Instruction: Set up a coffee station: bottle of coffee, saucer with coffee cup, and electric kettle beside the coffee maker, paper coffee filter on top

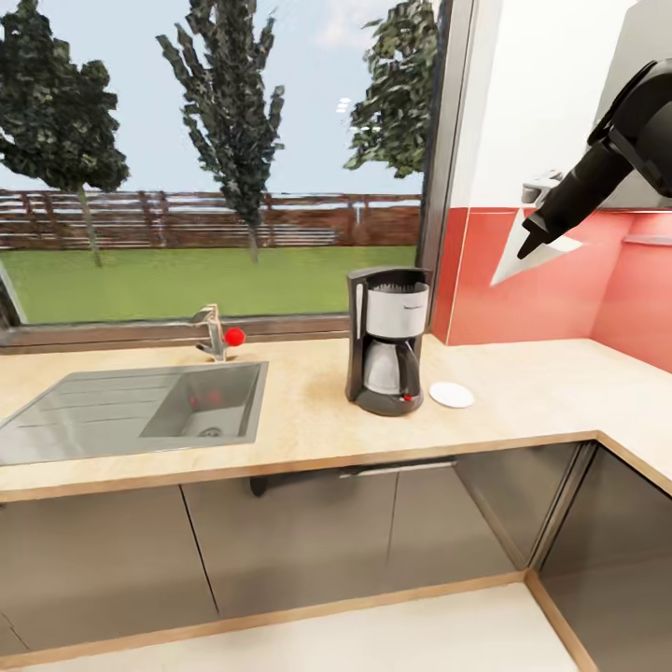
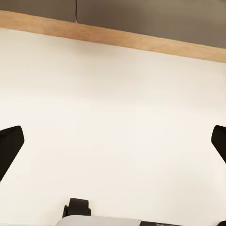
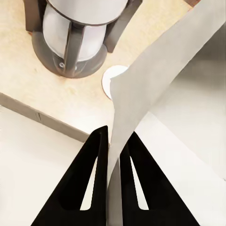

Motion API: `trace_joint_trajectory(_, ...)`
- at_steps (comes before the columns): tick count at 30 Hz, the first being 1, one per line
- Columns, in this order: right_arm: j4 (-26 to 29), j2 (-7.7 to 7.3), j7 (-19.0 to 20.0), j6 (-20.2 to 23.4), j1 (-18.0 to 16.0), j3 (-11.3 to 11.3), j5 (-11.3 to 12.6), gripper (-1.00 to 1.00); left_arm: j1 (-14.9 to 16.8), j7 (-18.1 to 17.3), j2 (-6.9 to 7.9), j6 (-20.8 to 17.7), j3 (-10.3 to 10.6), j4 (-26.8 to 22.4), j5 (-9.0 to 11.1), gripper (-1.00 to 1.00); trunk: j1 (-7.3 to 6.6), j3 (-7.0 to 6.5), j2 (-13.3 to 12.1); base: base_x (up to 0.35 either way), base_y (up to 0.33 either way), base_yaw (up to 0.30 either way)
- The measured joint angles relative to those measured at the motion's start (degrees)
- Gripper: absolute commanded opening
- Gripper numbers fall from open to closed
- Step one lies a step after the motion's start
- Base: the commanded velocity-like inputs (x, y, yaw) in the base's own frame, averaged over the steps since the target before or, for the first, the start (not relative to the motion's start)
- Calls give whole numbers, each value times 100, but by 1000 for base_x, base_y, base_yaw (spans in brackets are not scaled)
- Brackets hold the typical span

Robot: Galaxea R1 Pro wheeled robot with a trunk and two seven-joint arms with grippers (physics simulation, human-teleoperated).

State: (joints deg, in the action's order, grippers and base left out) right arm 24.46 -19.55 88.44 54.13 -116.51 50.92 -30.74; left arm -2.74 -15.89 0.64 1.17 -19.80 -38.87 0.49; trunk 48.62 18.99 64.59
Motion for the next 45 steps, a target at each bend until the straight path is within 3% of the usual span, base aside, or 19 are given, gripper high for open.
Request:
trace_joint_trajectory(23, -1, 2, 0, -1, -1, 0, -3, -100, 1, 6, -8, 1, 1, -2, 0, 100, 0, 0, 0, 7, -23, 263)
trace_joint_trajectory(45, 1, -3, 1, 4, 0, 1, -3, -100, 3, 5, -9, 0, 0, -2, 0, 100, -1, 0, 0, 125, -73, 24)
